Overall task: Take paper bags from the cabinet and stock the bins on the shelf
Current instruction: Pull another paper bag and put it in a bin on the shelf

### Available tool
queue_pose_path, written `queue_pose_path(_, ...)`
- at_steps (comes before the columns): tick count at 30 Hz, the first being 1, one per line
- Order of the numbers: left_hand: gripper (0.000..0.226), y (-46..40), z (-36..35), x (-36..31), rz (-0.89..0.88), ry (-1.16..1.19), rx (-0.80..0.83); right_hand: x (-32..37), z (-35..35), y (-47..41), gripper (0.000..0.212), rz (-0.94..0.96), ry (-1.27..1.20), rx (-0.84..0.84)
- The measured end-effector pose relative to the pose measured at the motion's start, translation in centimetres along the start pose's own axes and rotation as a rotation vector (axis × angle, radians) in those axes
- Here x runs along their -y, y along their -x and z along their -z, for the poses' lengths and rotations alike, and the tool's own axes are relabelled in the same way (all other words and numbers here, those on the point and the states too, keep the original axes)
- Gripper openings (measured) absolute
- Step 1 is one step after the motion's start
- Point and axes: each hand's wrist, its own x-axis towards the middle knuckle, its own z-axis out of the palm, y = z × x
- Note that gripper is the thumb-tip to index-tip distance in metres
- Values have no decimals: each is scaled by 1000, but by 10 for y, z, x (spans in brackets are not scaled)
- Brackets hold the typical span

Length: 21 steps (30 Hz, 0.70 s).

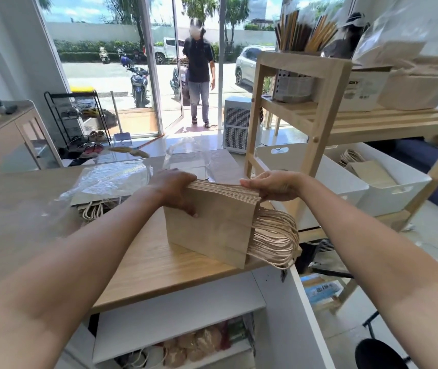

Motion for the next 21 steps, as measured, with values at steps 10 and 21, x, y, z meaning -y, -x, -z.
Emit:
queue_pose_path(10, 60, -2, -2, 1, 95, 78, 6, -57, 6, 37, 83, -208, 421, -36)
queue_pose_path(21, 56, 25, -20, 9, 342, 882, -136, 23, 15, 58, 21, 450, 304, -895)
